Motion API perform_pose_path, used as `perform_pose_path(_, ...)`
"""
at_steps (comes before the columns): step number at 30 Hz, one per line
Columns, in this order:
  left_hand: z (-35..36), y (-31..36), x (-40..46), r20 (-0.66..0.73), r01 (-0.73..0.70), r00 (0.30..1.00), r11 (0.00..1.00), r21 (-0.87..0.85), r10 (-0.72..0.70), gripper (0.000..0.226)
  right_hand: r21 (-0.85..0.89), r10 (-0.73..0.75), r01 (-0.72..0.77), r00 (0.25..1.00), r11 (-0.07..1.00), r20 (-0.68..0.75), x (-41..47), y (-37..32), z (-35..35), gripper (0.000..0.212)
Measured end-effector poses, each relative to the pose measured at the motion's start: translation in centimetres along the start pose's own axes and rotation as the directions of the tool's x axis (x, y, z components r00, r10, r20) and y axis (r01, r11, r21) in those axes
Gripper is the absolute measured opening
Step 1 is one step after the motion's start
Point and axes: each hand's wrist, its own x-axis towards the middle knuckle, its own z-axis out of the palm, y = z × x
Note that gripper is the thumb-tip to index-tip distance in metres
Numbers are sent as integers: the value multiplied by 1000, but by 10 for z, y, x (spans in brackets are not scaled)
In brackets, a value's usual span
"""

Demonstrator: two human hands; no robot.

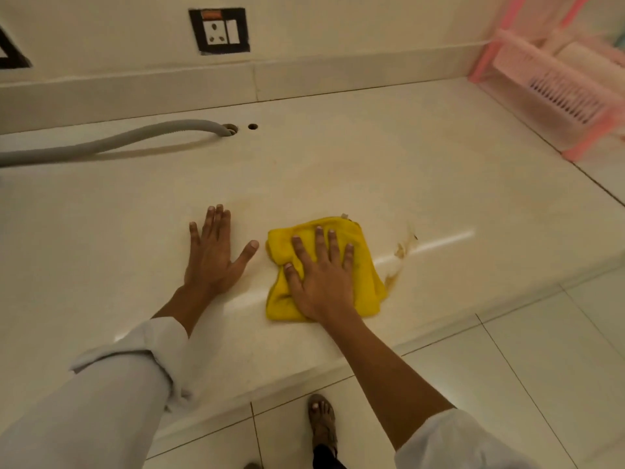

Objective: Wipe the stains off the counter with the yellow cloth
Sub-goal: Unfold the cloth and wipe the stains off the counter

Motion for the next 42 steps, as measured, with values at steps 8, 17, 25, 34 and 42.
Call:
perform_pose_path(8, -4, 8, -6, -82, 20, 996, 1000, 7, -19, 99, -52, 188, -188, 982, 981, -12, -19, 90, -23, 68)
perform_pose_path(17, 5, 0, -1, -41, 29, 999, 999, 28, -28, 101, -67, 314, -315, 949, 947, -27, 67, 166, -34, 65)
perform_pose_path(25, 7, 0, 1, -32, 50, 998, 998, 41, -48, 105, -67, 280, -278, 960, 958, 19, 162, 163, -31, 66)
perform_pose_path(34, 7, 0, 2, -54, 38, 998, 999, -36, -40, 102, -57, 97, -93, 992, 994, 75, 228, 76, -2, 71)
perform_pose_path(42, 2, 4, -1, -140, 16, 990, 993, -121, -33, 102, -28, -167, 171, 979, 985, 117, 175, -31, 18, 74)
